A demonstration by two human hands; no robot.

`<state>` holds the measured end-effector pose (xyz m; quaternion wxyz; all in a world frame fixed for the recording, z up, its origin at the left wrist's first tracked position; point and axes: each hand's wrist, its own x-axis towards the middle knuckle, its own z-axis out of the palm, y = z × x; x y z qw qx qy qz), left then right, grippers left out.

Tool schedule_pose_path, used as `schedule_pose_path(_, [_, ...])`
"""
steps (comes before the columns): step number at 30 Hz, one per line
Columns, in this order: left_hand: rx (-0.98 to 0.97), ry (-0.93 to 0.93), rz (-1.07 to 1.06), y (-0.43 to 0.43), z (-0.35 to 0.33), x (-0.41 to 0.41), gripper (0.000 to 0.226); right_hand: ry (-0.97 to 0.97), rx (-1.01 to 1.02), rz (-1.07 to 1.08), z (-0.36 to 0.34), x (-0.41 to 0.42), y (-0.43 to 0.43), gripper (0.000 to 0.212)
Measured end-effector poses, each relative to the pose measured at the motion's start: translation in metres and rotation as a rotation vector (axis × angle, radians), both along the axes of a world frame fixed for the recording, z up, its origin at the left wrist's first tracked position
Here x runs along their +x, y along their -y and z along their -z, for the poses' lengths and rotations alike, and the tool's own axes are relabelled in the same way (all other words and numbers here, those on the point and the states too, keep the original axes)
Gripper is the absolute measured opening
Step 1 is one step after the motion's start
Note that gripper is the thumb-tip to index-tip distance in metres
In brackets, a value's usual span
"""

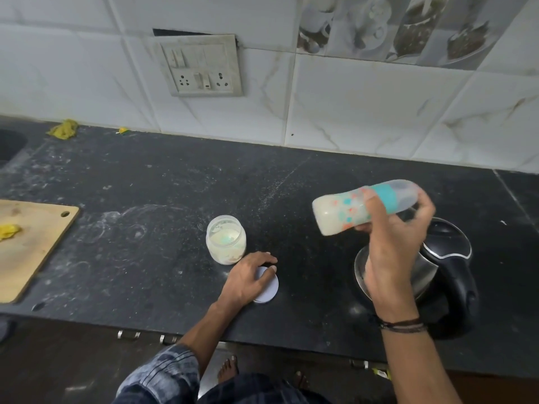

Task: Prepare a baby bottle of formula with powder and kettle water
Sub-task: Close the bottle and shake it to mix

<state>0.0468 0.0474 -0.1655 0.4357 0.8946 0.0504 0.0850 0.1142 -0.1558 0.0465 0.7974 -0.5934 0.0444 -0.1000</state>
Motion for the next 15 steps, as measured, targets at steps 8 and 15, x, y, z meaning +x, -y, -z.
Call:
schedule_pose_path(8, [0.005,0.003,-0.003,0.000,0.001,0.001,0.034,-0.009,-0.038,-0.102,0.005,-0.005,0.000,0.064])
schedule_pose_path(15, [-0.004,0.016,0.011,-0.001,0.002,-0.001,0.031,-0.036,-0.097,-0.193,0.003,-0.007,-0.002,0.063])
